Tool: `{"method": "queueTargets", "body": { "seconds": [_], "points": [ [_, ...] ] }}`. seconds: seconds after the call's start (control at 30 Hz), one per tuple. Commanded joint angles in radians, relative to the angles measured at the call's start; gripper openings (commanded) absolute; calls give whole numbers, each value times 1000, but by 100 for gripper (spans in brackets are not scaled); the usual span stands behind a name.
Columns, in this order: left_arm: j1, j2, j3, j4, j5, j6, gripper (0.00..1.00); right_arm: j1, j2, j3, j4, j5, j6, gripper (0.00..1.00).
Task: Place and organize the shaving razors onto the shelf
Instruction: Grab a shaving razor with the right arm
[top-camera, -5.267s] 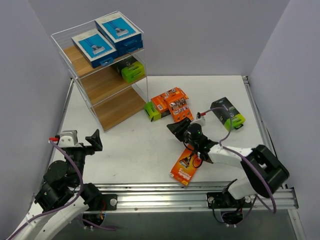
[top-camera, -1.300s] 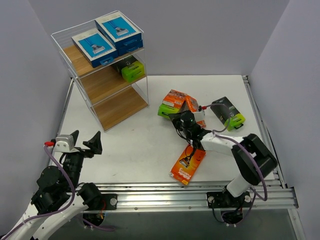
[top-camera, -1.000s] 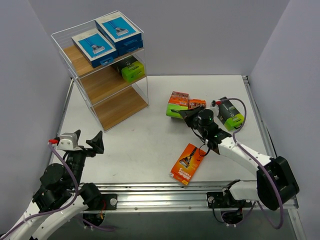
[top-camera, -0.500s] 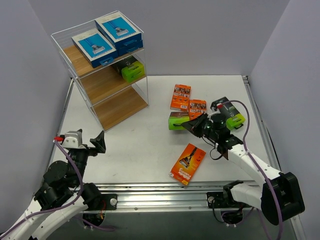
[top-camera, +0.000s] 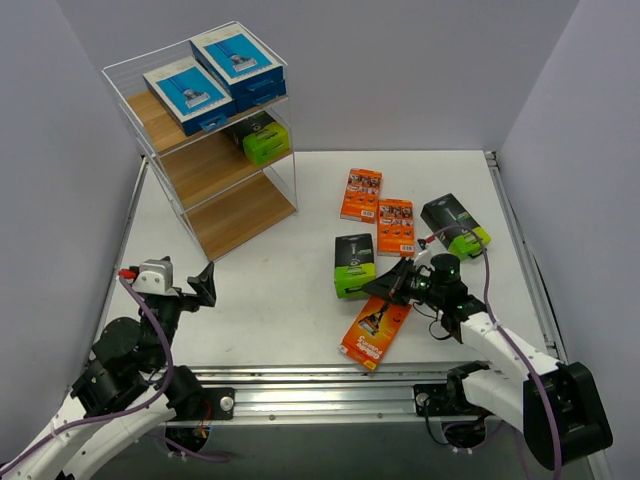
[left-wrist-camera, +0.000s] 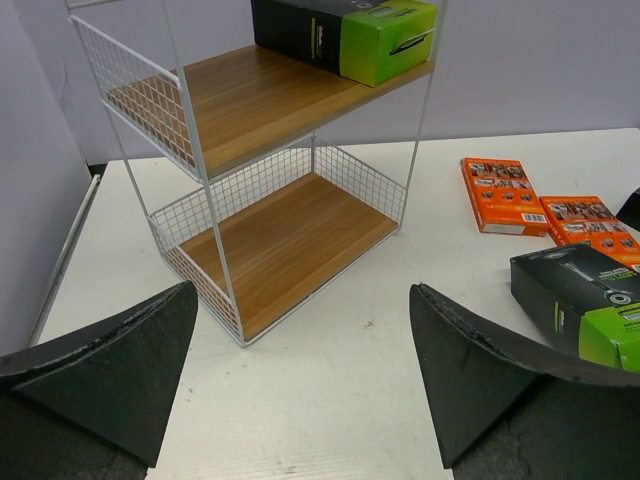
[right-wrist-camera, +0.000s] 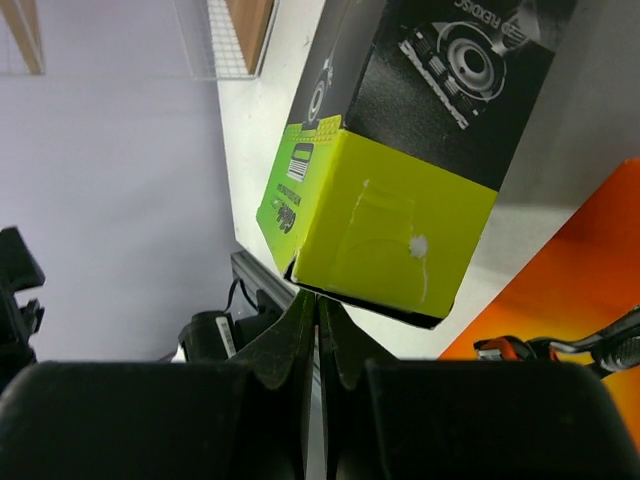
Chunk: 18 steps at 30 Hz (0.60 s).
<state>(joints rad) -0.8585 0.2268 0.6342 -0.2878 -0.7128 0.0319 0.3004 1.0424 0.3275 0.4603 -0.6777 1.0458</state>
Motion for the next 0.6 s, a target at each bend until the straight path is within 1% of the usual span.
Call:
{"method": "queueTargets", "body": {
  "seconds": [0.0, 0.1, 0.27, 0.37, 0.43, 0.57],
  "points": [
    [-2, 17, -1, 38, 24, 14, 96, -17, -96, -16, 107, -140, 9, 0],
    [-4, 19, -1, 38, 35, 13, 96, -32, -137, -65, 153, -193, 40, 0],
    [-1, 17, -2, 39, 36, 14, 96, -50, -151, -122, 176, -232, 43, 0],
    [-2, 16, -2, 36, 36, 16, 96, -53, -140, -159, 264, -282, 79, 0],
    [-1, 17, -2, 38, 35, 16, 96, -52, -142, -166, 305, -324, 89, 0],
    [-2, 17, -2, 38, 36, 17, 96, -47, -142, -160, 304, -373, 54, 0]
  ]
}}
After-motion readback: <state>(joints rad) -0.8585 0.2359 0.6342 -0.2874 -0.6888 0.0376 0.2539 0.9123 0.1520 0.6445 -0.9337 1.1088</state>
